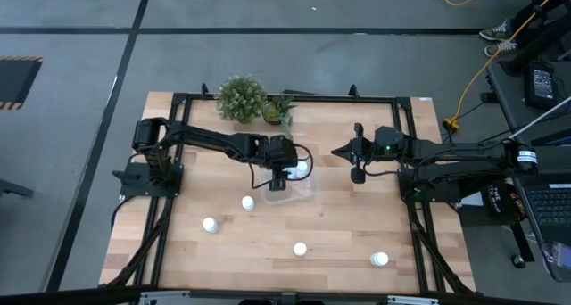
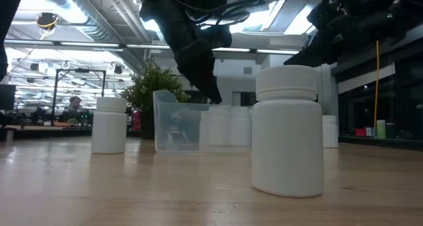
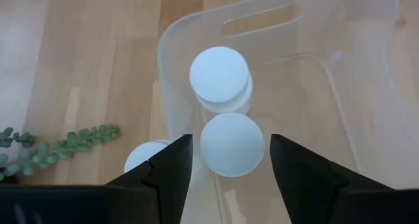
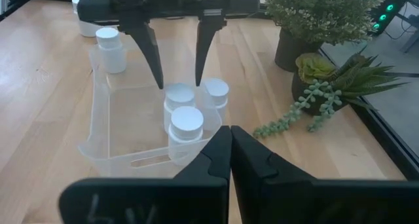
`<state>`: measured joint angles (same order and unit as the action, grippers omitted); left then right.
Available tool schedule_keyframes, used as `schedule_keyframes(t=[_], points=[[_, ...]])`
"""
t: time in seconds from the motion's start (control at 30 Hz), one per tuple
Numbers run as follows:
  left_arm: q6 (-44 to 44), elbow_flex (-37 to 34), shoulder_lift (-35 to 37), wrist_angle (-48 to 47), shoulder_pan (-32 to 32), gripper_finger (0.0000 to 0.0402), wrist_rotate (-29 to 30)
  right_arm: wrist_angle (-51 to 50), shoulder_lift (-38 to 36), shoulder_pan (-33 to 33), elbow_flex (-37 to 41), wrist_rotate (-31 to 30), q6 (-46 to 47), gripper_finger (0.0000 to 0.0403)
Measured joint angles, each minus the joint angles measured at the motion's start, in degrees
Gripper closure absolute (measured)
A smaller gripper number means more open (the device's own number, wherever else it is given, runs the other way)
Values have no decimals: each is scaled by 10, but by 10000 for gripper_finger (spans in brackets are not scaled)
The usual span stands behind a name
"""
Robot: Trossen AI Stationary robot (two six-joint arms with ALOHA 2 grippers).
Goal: Pick and place pill bottles into a basket
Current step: Put the white pill bottle into the transparent bin
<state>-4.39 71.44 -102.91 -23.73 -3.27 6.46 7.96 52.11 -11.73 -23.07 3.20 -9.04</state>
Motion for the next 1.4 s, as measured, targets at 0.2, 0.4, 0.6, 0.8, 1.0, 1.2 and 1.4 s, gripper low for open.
schedule_keyframes(t=[0.2,0.4,0.6,0.8,1.0,1.2,1.4], points=[[-27,0,0,2,12,203,0,0,0,0,0,0,0,392],[-59,1,24,-2,24,203,28,7,0,0,0,-1,-1,392],[-60,1,89,-30,32,203,44,12,0,0,0,-1,-2,392],[-49,-6,153,-81,33,227,49,11,0,0,0,-1,-3,392],[-14,-94,222,-72,33,301,93,0,0,0,0,-1,-3,392],[21,-207,313,27,32,370,115,-18,0,0,0,-1,0,392],[21,-321,388,174,32,398,96,-21,0,-1,0,-2,-5,392]])
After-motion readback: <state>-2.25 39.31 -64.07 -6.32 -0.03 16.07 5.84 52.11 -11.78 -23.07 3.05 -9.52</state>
